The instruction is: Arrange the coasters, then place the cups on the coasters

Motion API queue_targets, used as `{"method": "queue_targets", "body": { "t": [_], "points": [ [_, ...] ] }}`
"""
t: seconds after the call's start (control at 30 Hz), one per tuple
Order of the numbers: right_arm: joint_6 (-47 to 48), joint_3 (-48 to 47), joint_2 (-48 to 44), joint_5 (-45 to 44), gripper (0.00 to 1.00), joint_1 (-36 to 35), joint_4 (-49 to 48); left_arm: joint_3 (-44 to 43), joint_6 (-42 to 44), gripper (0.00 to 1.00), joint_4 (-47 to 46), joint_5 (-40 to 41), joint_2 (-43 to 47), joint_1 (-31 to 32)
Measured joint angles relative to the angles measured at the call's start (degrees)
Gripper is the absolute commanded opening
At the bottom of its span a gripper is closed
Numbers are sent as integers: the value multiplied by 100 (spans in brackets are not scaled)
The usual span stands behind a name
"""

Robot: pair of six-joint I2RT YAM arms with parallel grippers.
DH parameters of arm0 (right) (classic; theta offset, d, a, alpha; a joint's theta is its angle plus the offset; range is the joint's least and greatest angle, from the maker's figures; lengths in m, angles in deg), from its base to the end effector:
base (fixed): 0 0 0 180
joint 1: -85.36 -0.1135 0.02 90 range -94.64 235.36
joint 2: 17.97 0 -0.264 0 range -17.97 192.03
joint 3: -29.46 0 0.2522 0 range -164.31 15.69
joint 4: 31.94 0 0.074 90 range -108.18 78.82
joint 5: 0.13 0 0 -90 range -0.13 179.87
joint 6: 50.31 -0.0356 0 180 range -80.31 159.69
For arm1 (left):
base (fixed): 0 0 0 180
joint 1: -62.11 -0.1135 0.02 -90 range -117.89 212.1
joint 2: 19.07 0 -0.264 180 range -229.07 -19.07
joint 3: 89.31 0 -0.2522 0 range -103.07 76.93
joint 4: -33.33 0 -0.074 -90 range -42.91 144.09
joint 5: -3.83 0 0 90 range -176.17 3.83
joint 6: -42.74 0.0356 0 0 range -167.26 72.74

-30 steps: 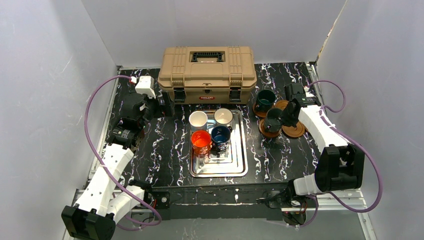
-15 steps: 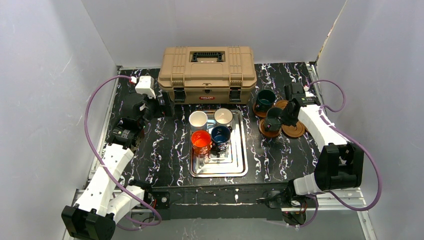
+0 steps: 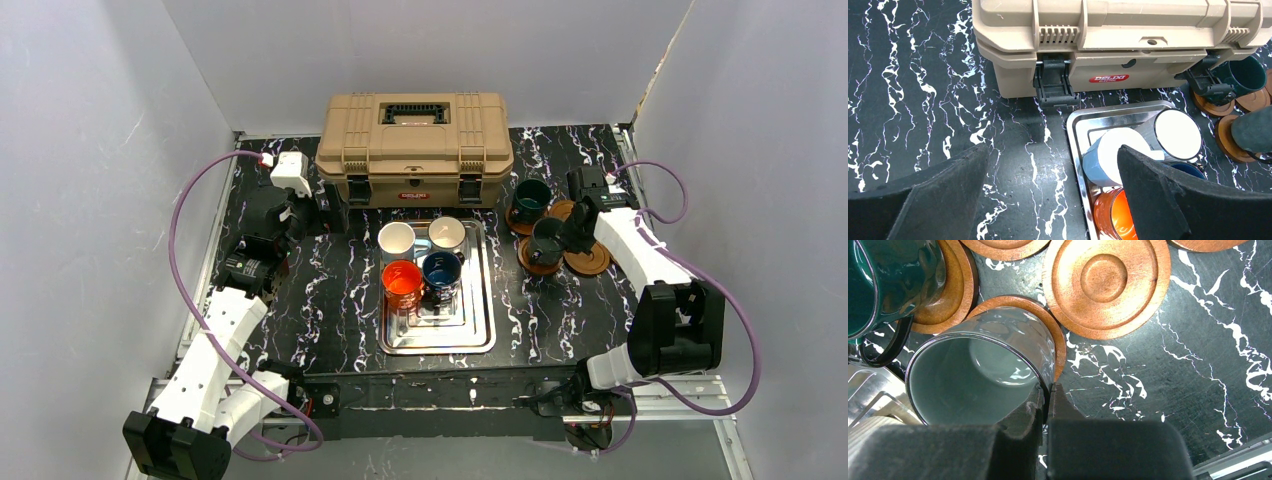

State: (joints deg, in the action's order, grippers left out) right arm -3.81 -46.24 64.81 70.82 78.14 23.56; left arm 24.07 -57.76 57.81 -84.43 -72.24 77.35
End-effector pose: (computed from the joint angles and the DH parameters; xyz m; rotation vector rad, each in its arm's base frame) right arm 0.2859 0.0245 0.2488 0.8997 2.4084 -0.1211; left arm 0.2073 -0.0554 0.3625 0.0511 1.7721 -0.2991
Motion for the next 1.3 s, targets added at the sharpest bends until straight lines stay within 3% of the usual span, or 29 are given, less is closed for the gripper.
{"method": "queue_targets", "body": {
  "t": [1.2, 1.3],
  "points": [
    [28, 92, 107, 129, 1, 9, -87, 0, -2, 98, 0, -2, 0, 0],
    [35, 90, 125, 149, 10, 9, -131, 0, -2, 98, 0, -2, 0, 0]
  ]
}}
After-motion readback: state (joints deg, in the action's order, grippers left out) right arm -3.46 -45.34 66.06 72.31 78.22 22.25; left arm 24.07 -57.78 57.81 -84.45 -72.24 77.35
